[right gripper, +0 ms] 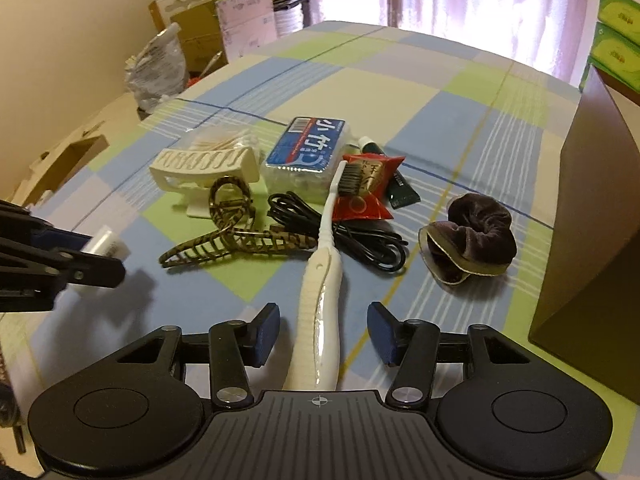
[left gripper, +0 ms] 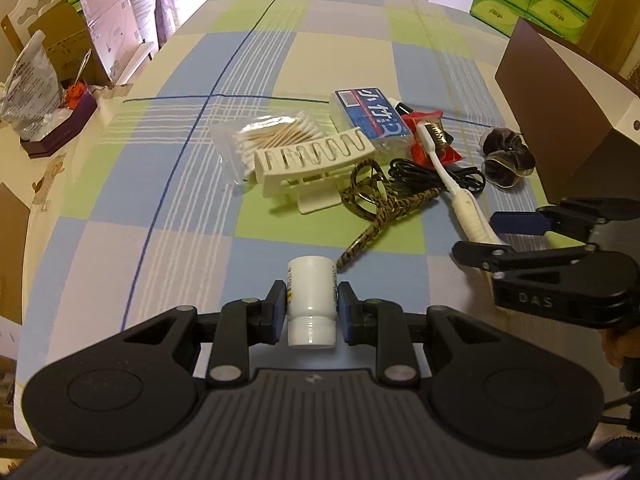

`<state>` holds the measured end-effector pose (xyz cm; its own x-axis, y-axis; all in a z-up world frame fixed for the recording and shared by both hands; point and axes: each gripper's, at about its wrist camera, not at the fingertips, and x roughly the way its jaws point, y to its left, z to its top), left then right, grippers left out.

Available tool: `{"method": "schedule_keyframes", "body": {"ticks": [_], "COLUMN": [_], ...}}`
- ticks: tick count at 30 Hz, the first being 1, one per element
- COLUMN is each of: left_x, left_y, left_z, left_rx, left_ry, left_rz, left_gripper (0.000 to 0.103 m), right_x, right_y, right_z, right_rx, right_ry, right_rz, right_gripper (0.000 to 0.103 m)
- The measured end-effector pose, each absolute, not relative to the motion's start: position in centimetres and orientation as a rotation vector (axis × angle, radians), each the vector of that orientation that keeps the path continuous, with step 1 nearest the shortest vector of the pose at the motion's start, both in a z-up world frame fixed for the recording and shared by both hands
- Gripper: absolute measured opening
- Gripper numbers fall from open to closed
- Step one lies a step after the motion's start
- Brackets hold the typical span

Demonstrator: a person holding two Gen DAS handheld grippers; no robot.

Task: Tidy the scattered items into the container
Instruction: 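Grasp the white pill bottle with the left tool while the right tool grasps the white toothbrush, then carry both items into the brown box and open both tools to release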

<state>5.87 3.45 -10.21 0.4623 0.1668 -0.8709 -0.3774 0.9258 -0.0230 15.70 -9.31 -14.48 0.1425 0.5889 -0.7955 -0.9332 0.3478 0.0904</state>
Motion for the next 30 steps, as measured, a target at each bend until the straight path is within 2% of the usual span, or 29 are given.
{"method": "schedule_keyframes", "body": {"ticks": [1, 3, 12, 23, 30], "left_x": [5.9, 6.0, 6.7, 8.2, 9.7], "left_y": [3.5, 3.7, 3.7, 1.2, -1.6], "left_z": [-10.1, -9.9, -9.2, -7.0, -3.8], "left_rx": [-0.221, -0.212, -0.186, -0.135, -0.111], "left_ry": [1.039, 1.038, 1.027, 0.974, 0.899], "left_rz": [0.333, 0.323, 0.277, 0.195, 0.113], "left_gripper": [0.022, 0.022, 0.022, 0.022, 0.022], "right_x": [15.5, 15.2, 13.8, 15.5, 17.7], "right_y": [-9.2, -9.2, -11.0, -14.4, -18.5], "right_z": [-14.5, -14.5, -11.7, -8.4, -4.9], "right_rx": [-0.502, -0.518, -0.455, -0.295, -0.152], "right_ry": [0.847, 0.818, 0.714, 0.765, 0.747], "right_rz": [1.154, 1.164, 1.198, 1.157, 1.108], "right_gripper": [0.05, 0.024, 0.023, 0.023, 0.023]}}
